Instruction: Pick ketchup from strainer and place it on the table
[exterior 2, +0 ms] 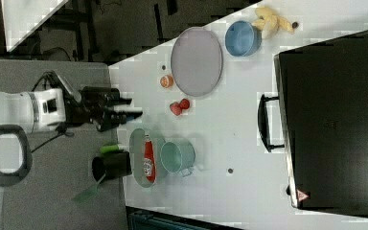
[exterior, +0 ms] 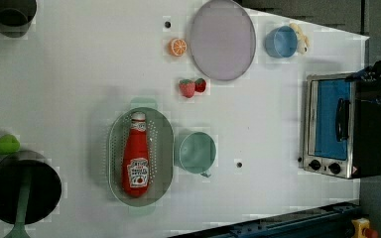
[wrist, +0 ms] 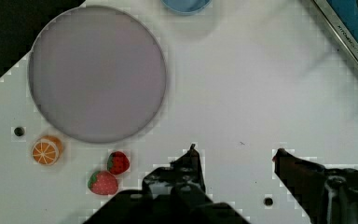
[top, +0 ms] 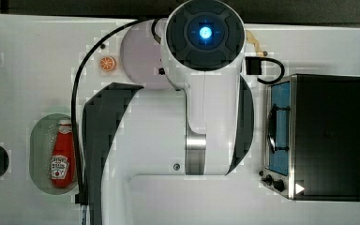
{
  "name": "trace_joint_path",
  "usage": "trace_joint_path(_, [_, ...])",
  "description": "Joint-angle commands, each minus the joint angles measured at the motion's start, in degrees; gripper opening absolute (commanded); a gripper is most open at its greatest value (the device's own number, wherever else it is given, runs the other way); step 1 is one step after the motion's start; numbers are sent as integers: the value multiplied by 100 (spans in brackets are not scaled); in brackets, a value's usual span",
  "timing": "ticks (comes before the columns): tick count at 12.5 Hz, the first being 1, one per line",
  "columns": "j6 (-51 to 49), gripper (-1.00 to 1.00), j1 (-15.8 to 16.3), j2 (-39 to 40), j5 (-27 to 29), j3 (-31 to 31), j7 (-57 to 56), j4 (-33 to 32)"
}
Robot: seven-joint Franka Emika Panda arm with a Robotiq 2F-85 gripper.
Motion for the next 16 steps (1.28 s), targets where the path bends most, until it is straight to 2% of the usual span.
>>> trace_joint_path(1, [-1054, 59, -576, -1741, 224, 283, 554, -617])
trace_joint_path(3, [-967, 100, -514, -1688, 346, 445, 554, -617])
trace_joint_path(8, [-648, 100, -309, -1365, 352, 1350, 560, -617])
trace_joint_path(16, [541, 100, -125, -221, 342, 3454, 570, -647])
